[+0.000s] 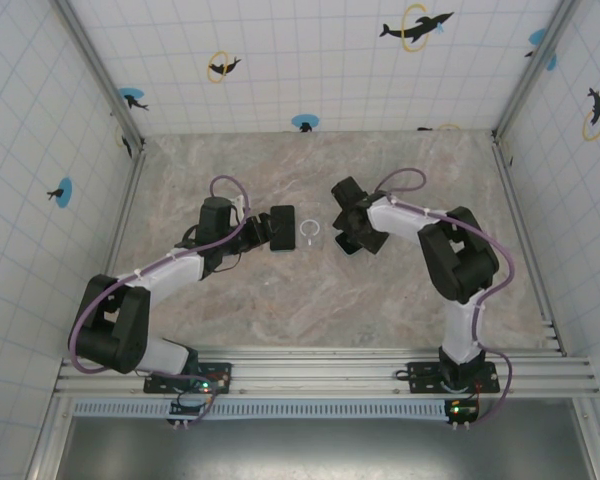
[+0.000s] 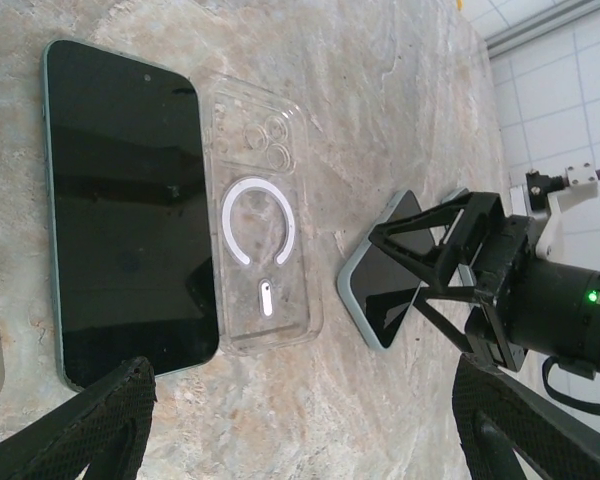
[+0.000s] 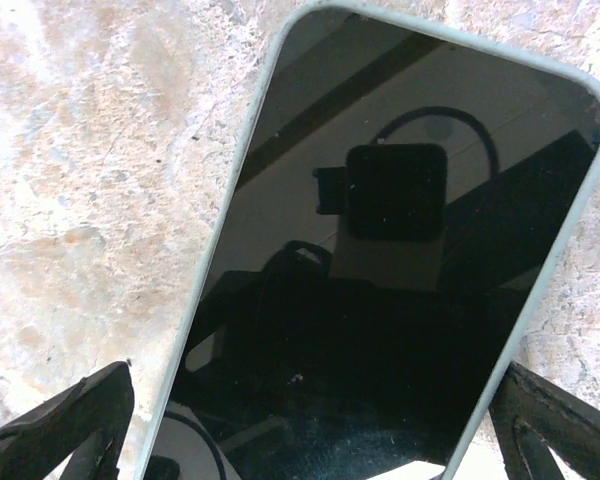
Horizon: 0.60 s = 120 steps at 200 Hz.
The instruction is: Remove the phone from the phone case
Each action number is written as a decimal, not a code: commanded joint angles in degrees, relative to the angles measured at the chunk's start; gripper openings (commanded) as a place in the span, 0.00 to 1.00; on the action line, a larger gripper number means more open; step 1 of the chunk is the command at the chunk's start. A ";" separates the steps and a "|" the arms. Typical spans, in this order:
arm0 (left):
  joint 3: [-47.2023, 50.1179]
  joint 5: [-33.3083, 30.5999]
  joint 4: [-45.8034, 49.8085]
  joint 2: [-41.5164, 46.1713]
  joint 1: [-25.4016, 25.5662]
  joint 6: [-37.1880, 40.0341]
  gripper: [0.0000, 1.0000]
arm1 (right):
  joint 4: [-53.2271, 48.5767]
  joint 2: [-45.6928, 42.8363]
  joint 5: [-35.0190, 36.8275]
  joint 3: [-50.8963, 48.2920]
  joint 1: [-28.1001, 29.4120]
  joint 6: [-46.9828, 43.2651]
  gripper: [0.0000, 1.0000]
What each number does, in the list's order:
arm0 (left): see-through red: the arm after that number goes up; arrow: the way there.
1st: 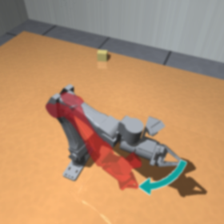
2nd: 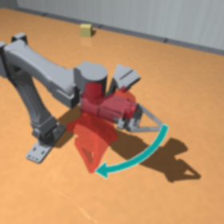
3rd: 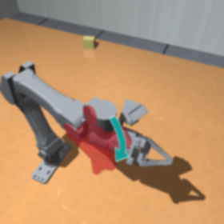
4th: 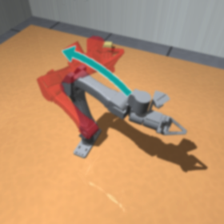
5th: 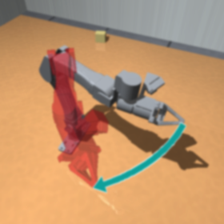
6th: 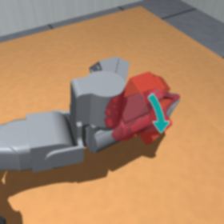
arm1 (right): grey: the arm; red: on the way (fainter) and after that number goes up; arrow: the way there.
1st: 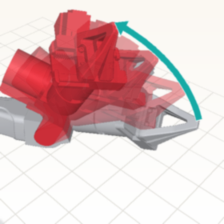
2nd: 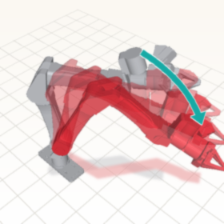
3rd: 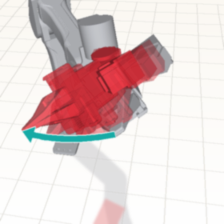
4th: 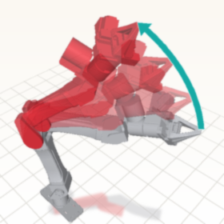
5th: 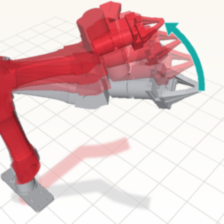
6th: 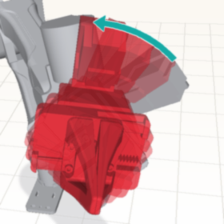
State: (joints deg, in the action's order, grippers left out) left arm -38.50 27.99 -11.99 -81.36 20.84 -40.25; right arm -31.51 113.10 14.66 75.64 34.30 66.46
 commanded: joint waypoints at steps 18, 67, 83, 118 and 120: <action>0.14 1.19 1.26 0.83 0.17 2.47 0.79 | -10.54 6.74 1.67 7.26 1.03 2.66 0.93; 0.34 1.10 2.01 1.62 0.19 3.02 0.79 | -16.35 11.08 -0.97 11.11 0.59 5.70 0.92; 0.49 1.06 2.20 1.82 0.16 3.08 0.79 | -17.20 11.05 -1.13 10.99 0.26 7.02 0.91; 0.55 1.53 1.98 1.56 0.16 3.24 0.79 | -18.12 11.90 -3.20 11.45 -0.63 7.74 0.90; 0.58 1.54 1.97 1.56 0.12 3.22 0.79 | -18.23 12.04 -3.38 11.57 -0.64 7.66 0.90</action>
State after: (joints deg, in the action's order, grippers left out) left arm -38.41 28.12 -10.70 -80.62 20.84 -38.76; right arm -44.99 120.86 15.62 87.18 34.28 71.16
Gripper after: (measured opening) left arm 0.787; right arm 0.901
